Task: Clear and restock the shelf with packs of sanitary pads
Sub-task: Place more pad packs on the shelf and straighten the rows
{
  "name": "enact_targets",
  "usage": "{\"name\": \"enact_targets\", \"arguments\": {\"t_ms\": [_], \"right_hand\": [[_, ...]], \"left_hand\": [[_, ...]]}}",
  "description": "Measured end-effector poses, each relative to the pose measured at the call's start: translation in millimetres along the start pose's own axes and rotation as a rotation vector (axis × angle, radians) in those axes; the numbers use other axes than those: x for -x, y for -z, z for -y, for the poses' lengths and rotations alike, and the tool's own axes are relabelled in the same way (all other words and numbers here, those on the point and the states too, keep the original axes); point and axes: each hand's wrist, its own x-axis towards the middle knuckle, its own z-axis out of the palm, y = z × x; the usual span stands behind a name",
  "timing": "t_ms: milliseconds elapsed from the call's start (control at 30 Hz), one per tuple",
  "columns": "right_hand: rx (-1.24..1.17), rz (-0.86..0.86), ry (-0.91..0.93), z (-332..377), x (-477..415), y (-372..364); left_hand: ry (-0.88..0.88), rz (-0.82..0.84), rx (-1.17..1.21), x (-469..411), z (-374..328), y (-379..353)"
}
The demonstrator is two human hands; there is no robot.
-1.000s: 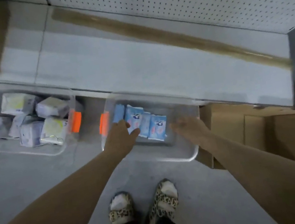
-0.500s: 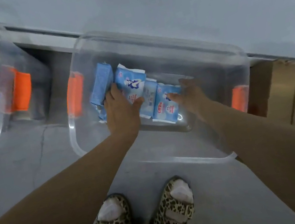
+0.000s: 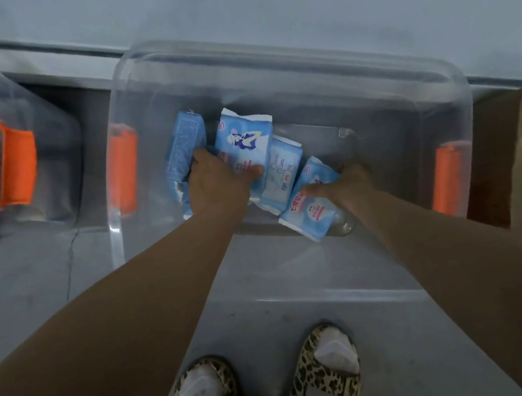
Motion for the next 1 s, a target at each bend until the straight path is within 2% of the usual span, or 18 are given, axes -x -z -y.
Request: {"name": "enact_targets", "arguments": {"t_ms": [133, 300, 433, 667, 800, 1000], "right_hand": [[-0.084, 0.006, 0.037, -9, 17, 3], [-0.158, -0.008, 0.049, 2, 64, 31], [-0.262, -0.009, 0.045, 10, 121, 63], [-0.572, 0.033, 0.041, 29, 248, 114], [-0.694, 0.02, 0.009, 45, 319, 148], [-0.713, 0.082, 0.119, 65, 410, 202]], "left_hand": [[0.021, 0.091, 0.029, 5, 0, 6], [0.252, 0.271, 0.378, 36, 11, 37], [0.351, 0.38, 0.481, 74, 2, 83], [0.284, 0.546, 0.479, 151, -50, 194], [0.19, 0.567, 0.458, 196, -98, 259], [0.036, 0.703, 0.417, 262, -163, 350]]}}
